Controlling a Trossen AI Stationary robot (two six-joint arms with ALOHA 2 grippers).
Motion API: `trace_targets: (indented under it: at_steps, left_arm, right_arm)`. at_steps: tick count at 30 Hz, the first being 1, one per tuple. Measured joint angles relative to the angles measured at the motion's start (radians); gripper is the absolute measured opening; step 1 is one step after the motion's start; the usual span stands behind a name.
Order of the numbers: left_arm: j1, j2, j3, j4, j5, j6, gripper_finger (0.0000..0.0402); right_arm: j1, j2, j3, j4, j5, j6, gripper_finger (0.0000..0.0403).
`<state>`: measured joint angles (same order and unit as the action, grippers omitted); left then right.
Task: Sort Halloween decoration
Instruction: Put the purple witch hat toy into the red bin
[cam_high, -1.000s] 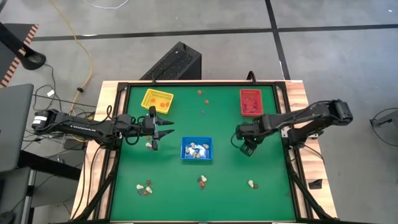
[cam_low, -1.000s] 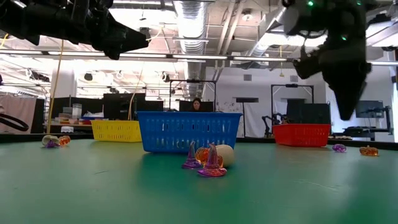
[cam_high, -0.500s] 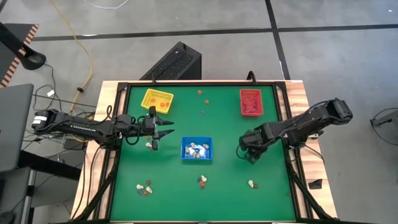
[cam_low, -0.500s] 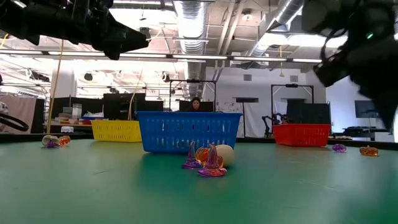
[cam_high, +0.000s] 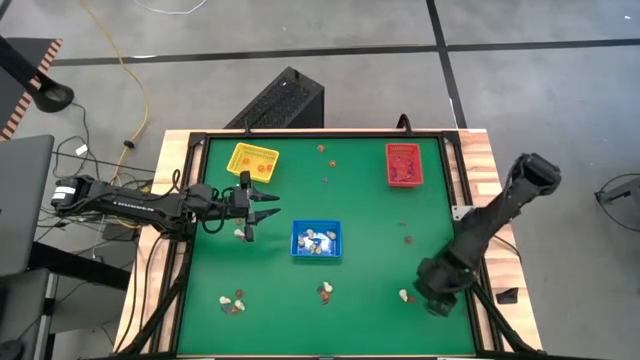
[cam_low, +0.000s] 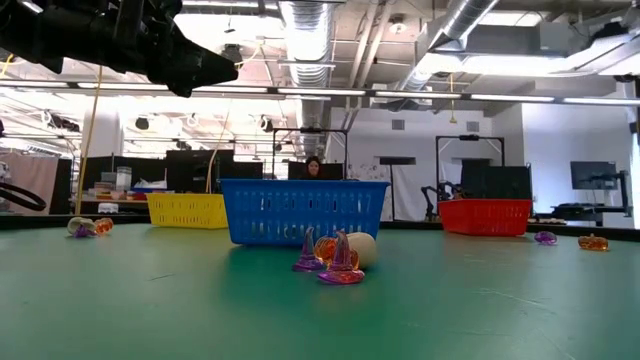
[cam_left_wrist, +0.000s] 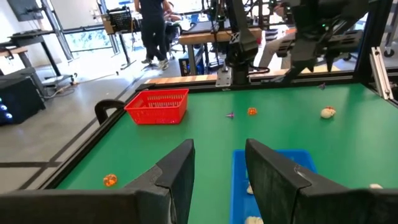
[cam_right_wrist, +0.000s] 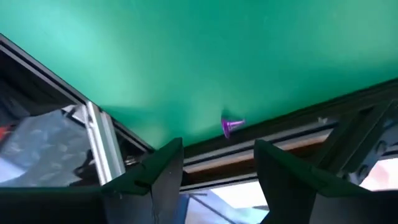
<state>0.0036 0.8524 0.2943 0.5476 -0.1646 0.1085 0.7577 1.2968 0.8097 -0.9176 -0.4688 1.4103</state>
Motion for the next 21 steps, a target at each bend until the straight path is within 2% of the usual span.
trace_targets:
  at_steps: [5, 10, 14, 21]
  left_arm:
    - [0.0, 0.0, 0.0, -0.003, 0.0, -0.001, 0.0132]
    - [0.0, 0.0, 0.0, -0.006, 0.0, -0.012, 0.0132]
    - [0.0, 0.0, 0.0, -0.006, 0.0, -0.015, 0.0132]
    - [0.0, 0.0, 0.0, -0.006, 0.0, -0.013, 0.0132]
  right_arm:
    - [0.112, 0.001, 0.0, 0.032, 0.072, 0.061, 0.0226]
    - [0.168, 0.005, -0.003, 0.055, 0.073, 0.089, 0.0225]
    - [0.178, 0.06, -0.02, 0.113, -0.008, 0.055, 0.0225]
    - [0.114, 0.238, -0.024, 0.132, -0.231, -0.011, 0.0209]
